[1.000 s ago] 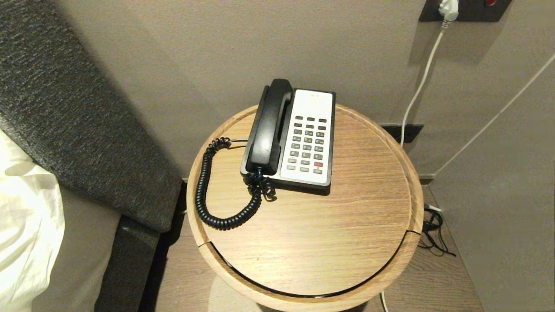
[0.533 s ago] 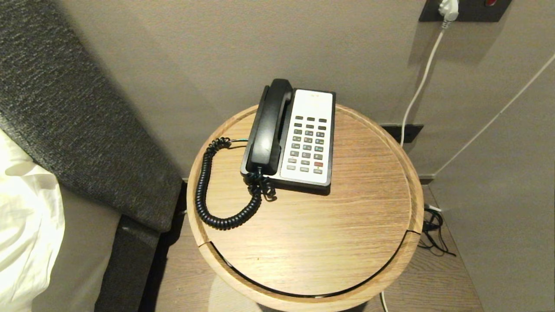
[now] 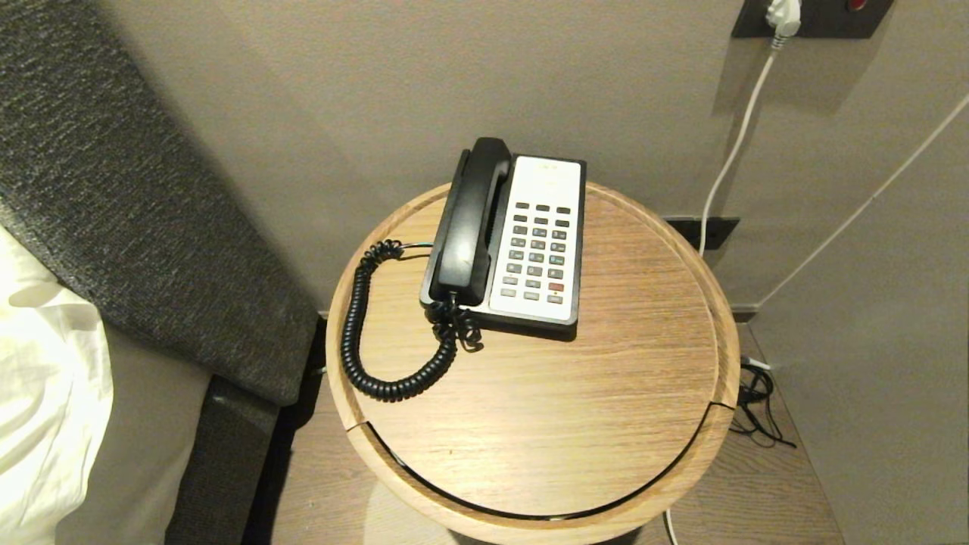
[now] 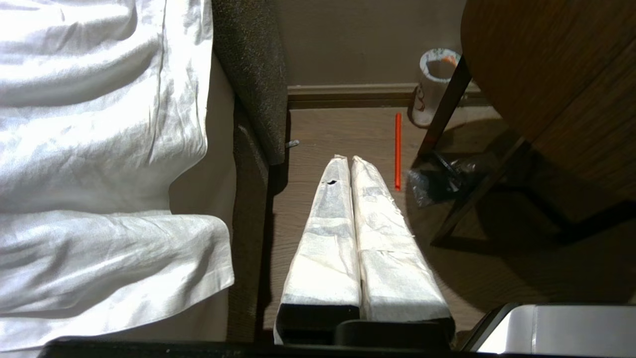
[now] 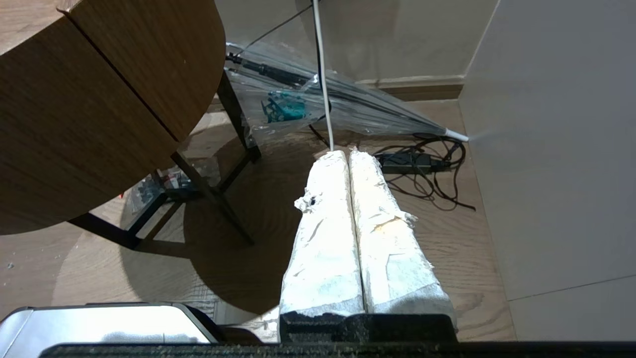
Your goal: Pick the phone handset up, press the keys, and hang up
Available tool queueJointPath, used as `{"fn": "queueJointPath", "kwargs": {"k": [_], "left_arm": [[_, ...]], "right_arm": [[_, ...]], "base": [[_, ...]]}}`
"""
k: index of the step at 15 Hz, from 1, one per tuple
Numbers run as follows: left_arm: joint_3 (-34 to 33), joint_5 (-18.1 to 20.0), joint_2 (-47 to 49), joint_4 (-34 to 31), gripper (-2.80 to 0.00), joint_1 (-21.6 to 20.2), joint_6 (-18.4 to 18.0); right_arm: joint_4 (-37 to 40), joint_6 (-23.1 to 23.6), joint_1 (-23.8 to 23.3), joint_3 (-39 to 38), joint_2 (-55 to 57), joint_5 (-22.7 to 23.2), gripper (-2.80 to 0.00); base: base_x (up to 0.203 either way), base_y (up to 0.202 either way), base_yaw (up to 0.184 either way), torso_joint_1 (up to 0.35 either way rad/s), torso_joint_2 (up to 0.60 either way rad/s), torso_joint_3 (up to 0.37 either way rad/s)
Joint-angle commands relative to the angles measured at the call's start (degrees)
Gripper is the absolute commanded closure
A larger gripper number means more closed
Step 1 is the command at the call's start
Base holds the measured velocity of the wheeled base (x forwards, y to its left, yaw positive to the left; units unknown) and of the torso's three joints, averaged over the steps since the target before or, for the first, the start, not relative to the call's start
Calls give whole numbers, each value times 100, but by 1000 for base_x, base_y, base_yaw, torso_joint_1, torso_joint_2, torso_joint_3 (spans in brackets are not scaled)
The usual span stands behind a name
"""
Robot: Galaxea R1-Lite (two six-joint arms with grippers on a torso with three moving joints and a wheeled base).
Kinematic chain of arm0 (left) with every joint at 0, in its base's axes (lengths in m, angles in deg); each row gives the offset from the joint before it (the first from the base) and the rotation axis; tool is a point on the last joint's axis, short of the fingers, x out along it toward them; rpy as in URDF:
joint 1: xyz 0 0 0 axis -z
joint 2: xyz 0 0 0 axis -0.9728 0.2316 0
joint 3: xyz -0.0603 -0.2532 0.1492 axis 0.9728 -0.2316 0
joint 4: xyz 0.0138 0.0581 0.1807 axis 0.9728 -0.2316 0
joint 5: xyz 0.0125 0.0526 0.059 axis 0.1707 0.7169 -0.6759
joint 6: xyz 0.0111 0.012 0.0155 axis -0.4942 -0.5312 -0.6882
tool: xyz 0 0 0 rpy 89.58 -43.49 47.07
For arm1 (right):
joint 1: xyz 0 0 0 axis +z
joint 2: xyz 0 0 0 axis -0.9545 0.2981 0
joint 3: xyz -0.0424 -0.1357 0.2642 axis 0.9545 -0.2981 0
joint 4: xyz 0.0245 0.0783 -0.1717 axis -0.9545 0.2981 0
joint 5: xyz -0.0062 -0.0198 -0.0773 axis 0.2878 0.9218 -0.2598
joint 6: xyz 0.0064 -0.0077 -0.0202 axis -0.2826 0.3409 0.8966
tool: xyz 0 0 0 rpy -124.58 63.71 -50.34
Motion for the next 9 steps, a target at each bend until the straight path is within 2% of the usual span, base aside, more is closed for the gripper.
{"fn": "queueJointPath", "kwargs": {"k": [1, 4, 6, 9], "left_arm": [[-1, 53, -1, 1, 0, -2, -167], [-10, 69, -1, 35, 0, -2, -63], [-10, 42, -1, 36, 0, -2, 166], [-10, 34, -1, 36, 0, -2, 166]], "right_arm": [[16, 3, 2, 1, 11, -2, 0], [31, 3, 2, 8, 11, -5, 0], [5, 29, 2, 1, 11, -2, 0], [-1, 29, 2, 1, 11, -2, 0]], "base": [[0, 0, 0, 0, 0, 0], [0, 0, 0, 0, 0, 0], [0, 0, 0, 0, 0, 0], [0, 0, 0, 0, 0, 0]]}}
